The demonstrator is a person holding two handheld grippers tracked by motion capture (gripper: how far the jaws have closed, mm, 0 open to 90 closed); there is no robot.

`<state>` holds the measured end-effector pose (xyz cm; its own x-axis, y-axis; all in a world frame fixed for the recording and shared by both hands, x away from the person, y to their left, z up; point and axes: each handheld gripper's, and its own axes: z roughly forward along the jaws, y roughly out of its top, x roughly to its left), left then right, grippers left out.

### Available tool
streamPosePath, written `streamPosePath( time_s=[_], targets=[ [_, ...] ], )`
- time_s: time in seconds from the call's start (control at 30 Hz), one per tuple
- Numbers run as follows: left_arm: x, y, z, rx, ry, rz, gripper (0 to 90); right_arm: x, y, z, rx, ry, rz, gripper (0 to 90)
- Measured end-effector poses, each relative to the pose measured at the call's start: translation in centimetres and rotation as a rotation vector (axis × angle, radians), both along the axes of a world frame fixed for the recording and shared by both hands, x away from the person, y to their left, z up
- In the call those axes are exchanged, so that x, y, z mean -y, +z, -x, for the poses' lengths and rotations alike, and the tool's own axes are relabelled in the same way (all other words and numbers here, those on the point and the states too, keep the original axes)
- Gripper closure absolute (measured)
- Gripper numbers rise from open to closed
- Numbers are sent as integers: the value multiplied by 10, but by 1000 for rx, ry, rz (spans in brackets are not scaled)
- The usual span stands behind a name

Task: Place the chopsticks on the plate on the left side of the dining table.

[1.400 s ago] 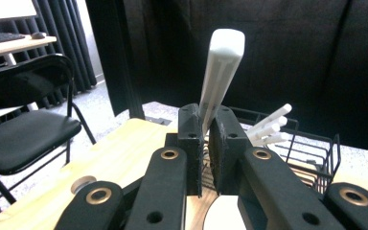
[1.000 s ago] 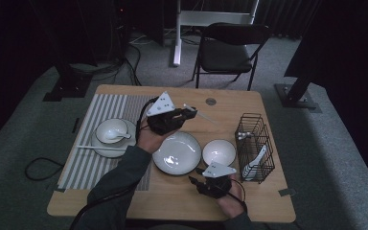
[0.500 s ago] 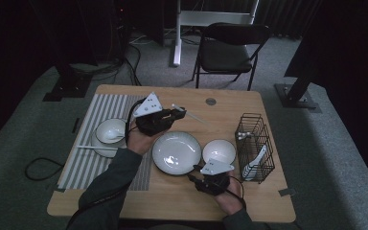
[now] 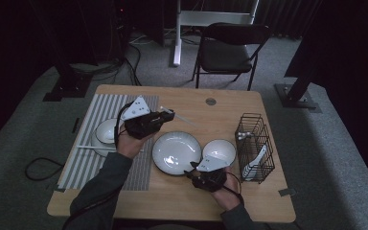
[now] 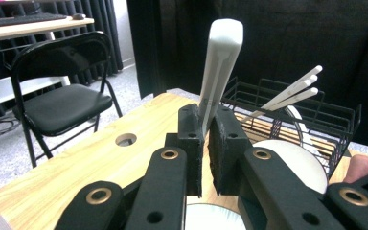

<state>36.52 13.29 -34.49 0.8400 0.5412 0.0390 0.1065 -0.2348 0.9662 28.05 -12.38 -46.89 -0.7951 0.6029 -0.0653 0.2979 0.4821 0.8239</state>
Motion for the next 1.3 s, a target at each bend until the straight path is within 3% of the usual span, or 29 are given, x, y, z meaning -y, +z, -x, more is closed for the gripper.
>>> streamPosePath(
  time_s=[0.6,0.93,1.03,1.3],
  targets=[
    [-30,-12,11,-31,33,3,849,-12,14,-16,42,16,20,599],
    [-46,-17,20,-44,43,7,849,-22,23,-28,63,8,-8,606],
    [-51,-19,24,-52,41,26,849,-26,26,-34,70,10,0,619],
    [-61,-22,33,-60,43,27,849,-36,28,-44,81,13,18,634]
  ],
)
